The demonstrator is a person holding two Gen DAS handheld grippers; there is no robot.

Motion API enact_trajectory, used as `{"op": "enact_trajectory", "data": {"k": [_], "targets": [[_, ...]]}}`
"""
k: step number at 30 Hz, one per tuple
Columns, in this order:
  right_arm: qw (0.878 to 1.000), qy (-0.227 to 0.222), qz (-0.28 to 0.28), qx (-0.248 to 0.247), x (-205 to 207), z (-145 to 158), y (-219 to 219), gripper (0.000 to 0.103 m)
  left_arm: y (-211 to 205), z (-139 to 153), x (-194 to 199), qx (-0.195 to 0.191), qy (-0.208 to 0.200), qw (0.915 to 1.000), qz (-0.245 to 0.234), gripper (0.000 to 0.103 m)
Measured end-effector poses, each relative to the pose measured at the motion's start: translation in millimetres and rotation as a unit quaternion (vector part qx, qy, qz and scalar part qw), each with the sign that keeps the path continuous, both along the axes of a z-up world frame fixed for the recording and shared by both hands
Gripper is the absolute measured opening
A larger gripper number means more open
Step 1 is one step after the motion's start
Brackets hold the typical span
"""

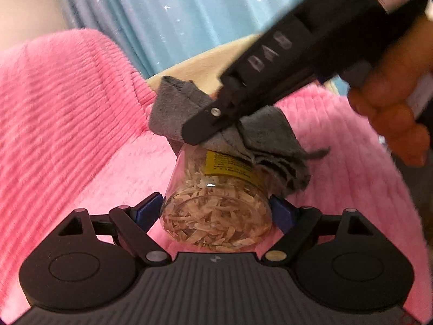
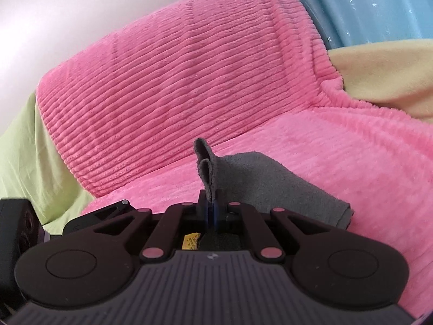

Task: Clean container
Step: 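Keep wiping the jar body with the cloth while the left gripper holds it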

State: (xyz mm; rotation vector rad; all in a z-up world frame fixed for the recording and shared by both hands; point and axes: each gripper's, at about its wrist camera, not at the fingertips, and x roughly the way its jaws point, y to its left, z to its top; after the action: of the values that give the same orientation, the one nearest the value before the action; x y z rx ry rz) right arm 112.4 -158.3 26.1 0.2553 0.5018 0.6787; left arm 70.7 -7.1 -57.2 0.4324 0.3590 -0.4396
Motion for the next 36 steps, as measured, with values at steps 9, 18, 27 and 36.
{"op": "enact_trajectory", "data": {"k": [9, 18, 27, 36], "targets": [[0.999, 0.009, 0.031, 0.006, -4, 1, 3, 0.002, 17, 4, 16, -0.065, 0.043, 0.9970, 0.003, 0.085], [0.999, 0.000, 0.051, -0.005, -5, 2, 5, 0.001, -13, -9, -5, 0.072, -0.032, 0.9968, -0.007, 0.085], [1.000, 0.005, -0.008, 0.007, 2, 0, -8, 0.001, 2, -4, 9, 0.000, 0.011, 0.9999, -0.001, 0.086], [1.000, 0.007, 0.009, 0.003, -2, 2, -4, 0.003, 6, -4, 9, -0.013, 0.028, 0.9995, -0.004, 0.085]]}}
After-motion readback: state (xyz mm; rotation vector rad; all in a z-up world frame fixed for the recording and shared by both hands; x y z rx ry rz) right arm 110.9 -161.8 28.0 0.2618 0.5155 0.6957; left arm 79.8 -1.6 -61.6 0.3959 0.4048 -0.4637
